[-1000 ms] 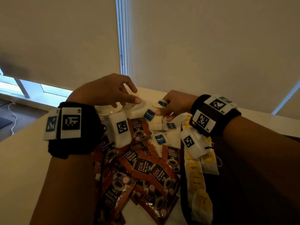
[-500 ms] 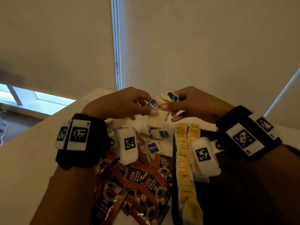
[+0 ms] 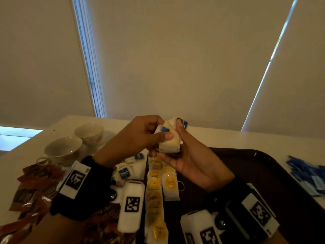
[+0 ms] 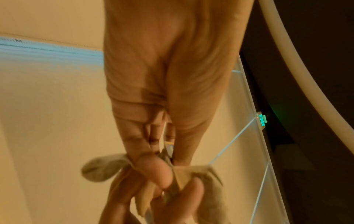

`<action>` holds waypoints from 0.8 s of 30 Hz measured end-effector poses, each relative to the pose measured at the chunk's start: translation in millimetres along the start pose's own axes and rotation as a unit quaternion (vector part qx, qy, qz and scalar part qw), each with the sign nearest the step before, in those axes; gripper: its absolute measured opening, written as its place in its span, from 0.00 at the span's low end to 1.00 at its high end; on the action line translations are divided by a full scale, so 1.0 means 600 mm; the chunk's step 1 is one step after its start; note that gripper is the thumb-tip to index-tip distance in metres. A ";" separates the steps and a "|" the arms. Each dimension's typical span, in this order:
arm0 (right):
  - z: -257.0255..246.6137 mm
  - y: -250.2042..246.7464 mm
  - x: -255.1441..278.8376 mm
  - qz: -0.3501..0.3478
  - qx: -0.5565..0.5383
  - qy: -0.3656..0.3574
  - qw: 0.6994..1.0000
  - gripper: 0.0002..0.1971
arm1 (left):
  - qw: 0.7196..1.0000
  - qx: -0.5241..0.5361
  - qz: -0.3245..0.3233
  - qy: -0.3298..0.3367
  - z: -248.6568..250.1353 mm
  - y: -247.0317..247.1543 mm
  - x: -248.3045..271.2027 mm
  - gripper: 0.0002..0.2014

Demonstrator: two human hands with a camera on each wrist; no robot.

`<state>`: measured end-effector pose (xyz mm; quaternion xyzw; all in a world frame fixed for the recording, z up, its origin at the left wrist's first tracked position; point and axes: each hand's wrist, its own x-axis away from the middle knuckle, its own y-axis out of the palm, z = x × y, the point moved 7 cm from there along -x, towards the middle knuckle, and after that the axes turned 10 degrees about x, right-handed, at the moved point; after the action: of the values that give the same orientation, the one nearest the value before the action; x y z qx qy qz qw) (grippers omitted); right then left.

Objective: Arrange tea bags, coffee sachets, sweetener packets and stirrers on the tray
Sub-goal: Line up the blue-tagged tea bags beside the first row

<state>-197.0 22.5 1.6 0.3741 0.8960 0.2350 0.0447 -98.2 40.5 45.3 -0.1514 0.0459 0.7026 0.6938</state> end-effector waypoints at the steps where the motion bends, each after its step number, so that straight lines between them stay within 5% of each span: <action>1: -0.004 -0.006 0.002 0.004 -0.010 -0.001 1.000 0.25 | 1.000 0.007 0.002 0.003 0.000 0.010 -0.002 0.08; 9: -0.017 -0.034 0.002 0.023 -0.005 -0.028 0.999 0.20 | 0.999 0.027 0.003 0.017 -0.003 0.061 -0.009 0.04; 14: -0.036 -0.081 0.004 0.177 0.065 -0.090 0.978 0.13 | 0.998 0.008 0.063 0.021 -0.003 0.042 -0.008 0.09; 18: -0.066 -0.099 0.012 0.211 0.091 -0.133 0.964 0.13 | 0.995 0.018 0.099 0.020 0.005 0.023 -0.005 0.11; 24: -0.086 -0.135 0.024 0.243 -0.071 -0.123 0.960 0.07 | 0.985 0.036 0.157 0.060 0.031 -0.006 0.003 0.04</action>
<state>-273.0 -36.6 11.7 0.6026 0.7464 0.2546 0.1224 -97.2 47.2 63.0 -0.1587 0.1361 0.7904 0.5758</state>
